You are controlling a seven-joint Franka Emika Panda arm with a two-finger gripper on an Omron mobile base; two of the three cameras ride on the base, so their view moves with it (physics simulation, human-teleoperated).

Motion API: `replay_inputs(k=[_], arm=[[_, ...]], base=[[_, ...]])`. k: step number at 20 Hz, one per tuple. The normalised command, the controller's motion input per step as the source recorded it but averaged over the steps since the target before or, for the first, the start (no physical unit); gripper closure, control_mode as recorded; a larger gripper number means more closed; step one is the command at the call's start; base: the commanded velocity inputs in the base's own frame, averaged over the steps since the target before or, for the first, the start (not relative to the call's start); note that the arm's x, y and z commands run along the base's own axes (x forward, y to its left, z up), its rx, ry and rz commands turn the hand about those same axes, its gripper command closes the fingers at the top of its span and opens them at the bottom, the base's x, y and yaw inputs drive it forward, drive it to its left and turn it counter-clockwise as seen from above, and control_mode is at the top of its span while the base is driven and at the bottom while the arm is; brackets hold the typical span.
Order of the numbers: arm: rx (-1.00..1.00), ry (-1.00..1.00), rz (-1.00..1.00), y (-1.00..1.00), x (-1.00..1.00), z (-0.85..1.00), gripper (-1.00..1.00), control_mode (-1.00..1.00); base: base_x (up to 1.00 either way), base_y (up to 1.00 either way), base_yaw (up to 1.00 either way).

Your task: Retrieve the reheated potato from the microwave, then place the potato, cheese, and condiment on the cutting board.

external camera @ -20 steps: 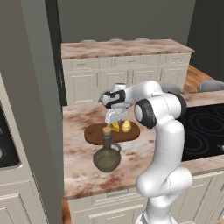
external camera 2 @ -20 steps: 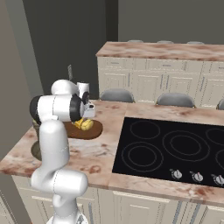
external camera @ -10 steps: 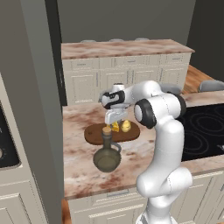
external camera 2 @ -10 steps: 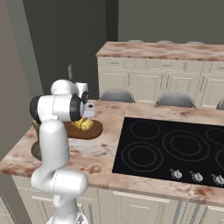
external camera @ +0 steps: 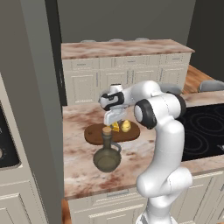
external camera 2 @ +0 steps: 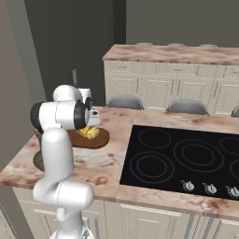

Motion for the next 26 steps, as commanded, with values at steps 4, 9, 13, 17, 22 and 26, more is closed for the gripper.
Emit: replay_inputs(k=[4, 9, 13, 17, 22, 26], arm=[[0.00, 0.00, -0.03, -0.05, -0.05, 0.00, -1.00, -1.00], [0.00, 0.00, -0.04, -0.01, -0.05, 0.07, -1.00, -1.00], [0.00, 0.00, -0.02, 0.00, 0.00, 0.24, -1.00, -1.00], [0.00, 0.00, -0.02, 0.00, -0.01, 0.32, -1.00, -1.00], [0.01, 0.00, -0.02, 0.00, -0.21, 0.29, -1.00, -1.00], [0.06, 0.00, -0.01, 0.00, -0.48, 0.20, -1.00, -1.00]], base=[[0.00, 0.00, 0.00], [0.00, 0.00, 0.00], [0.00, 0.00, 0.00], [0.00, 0.00, 0.00], [0.00, 0.00, 0.00], [0.00, 0.00, 0.00]])
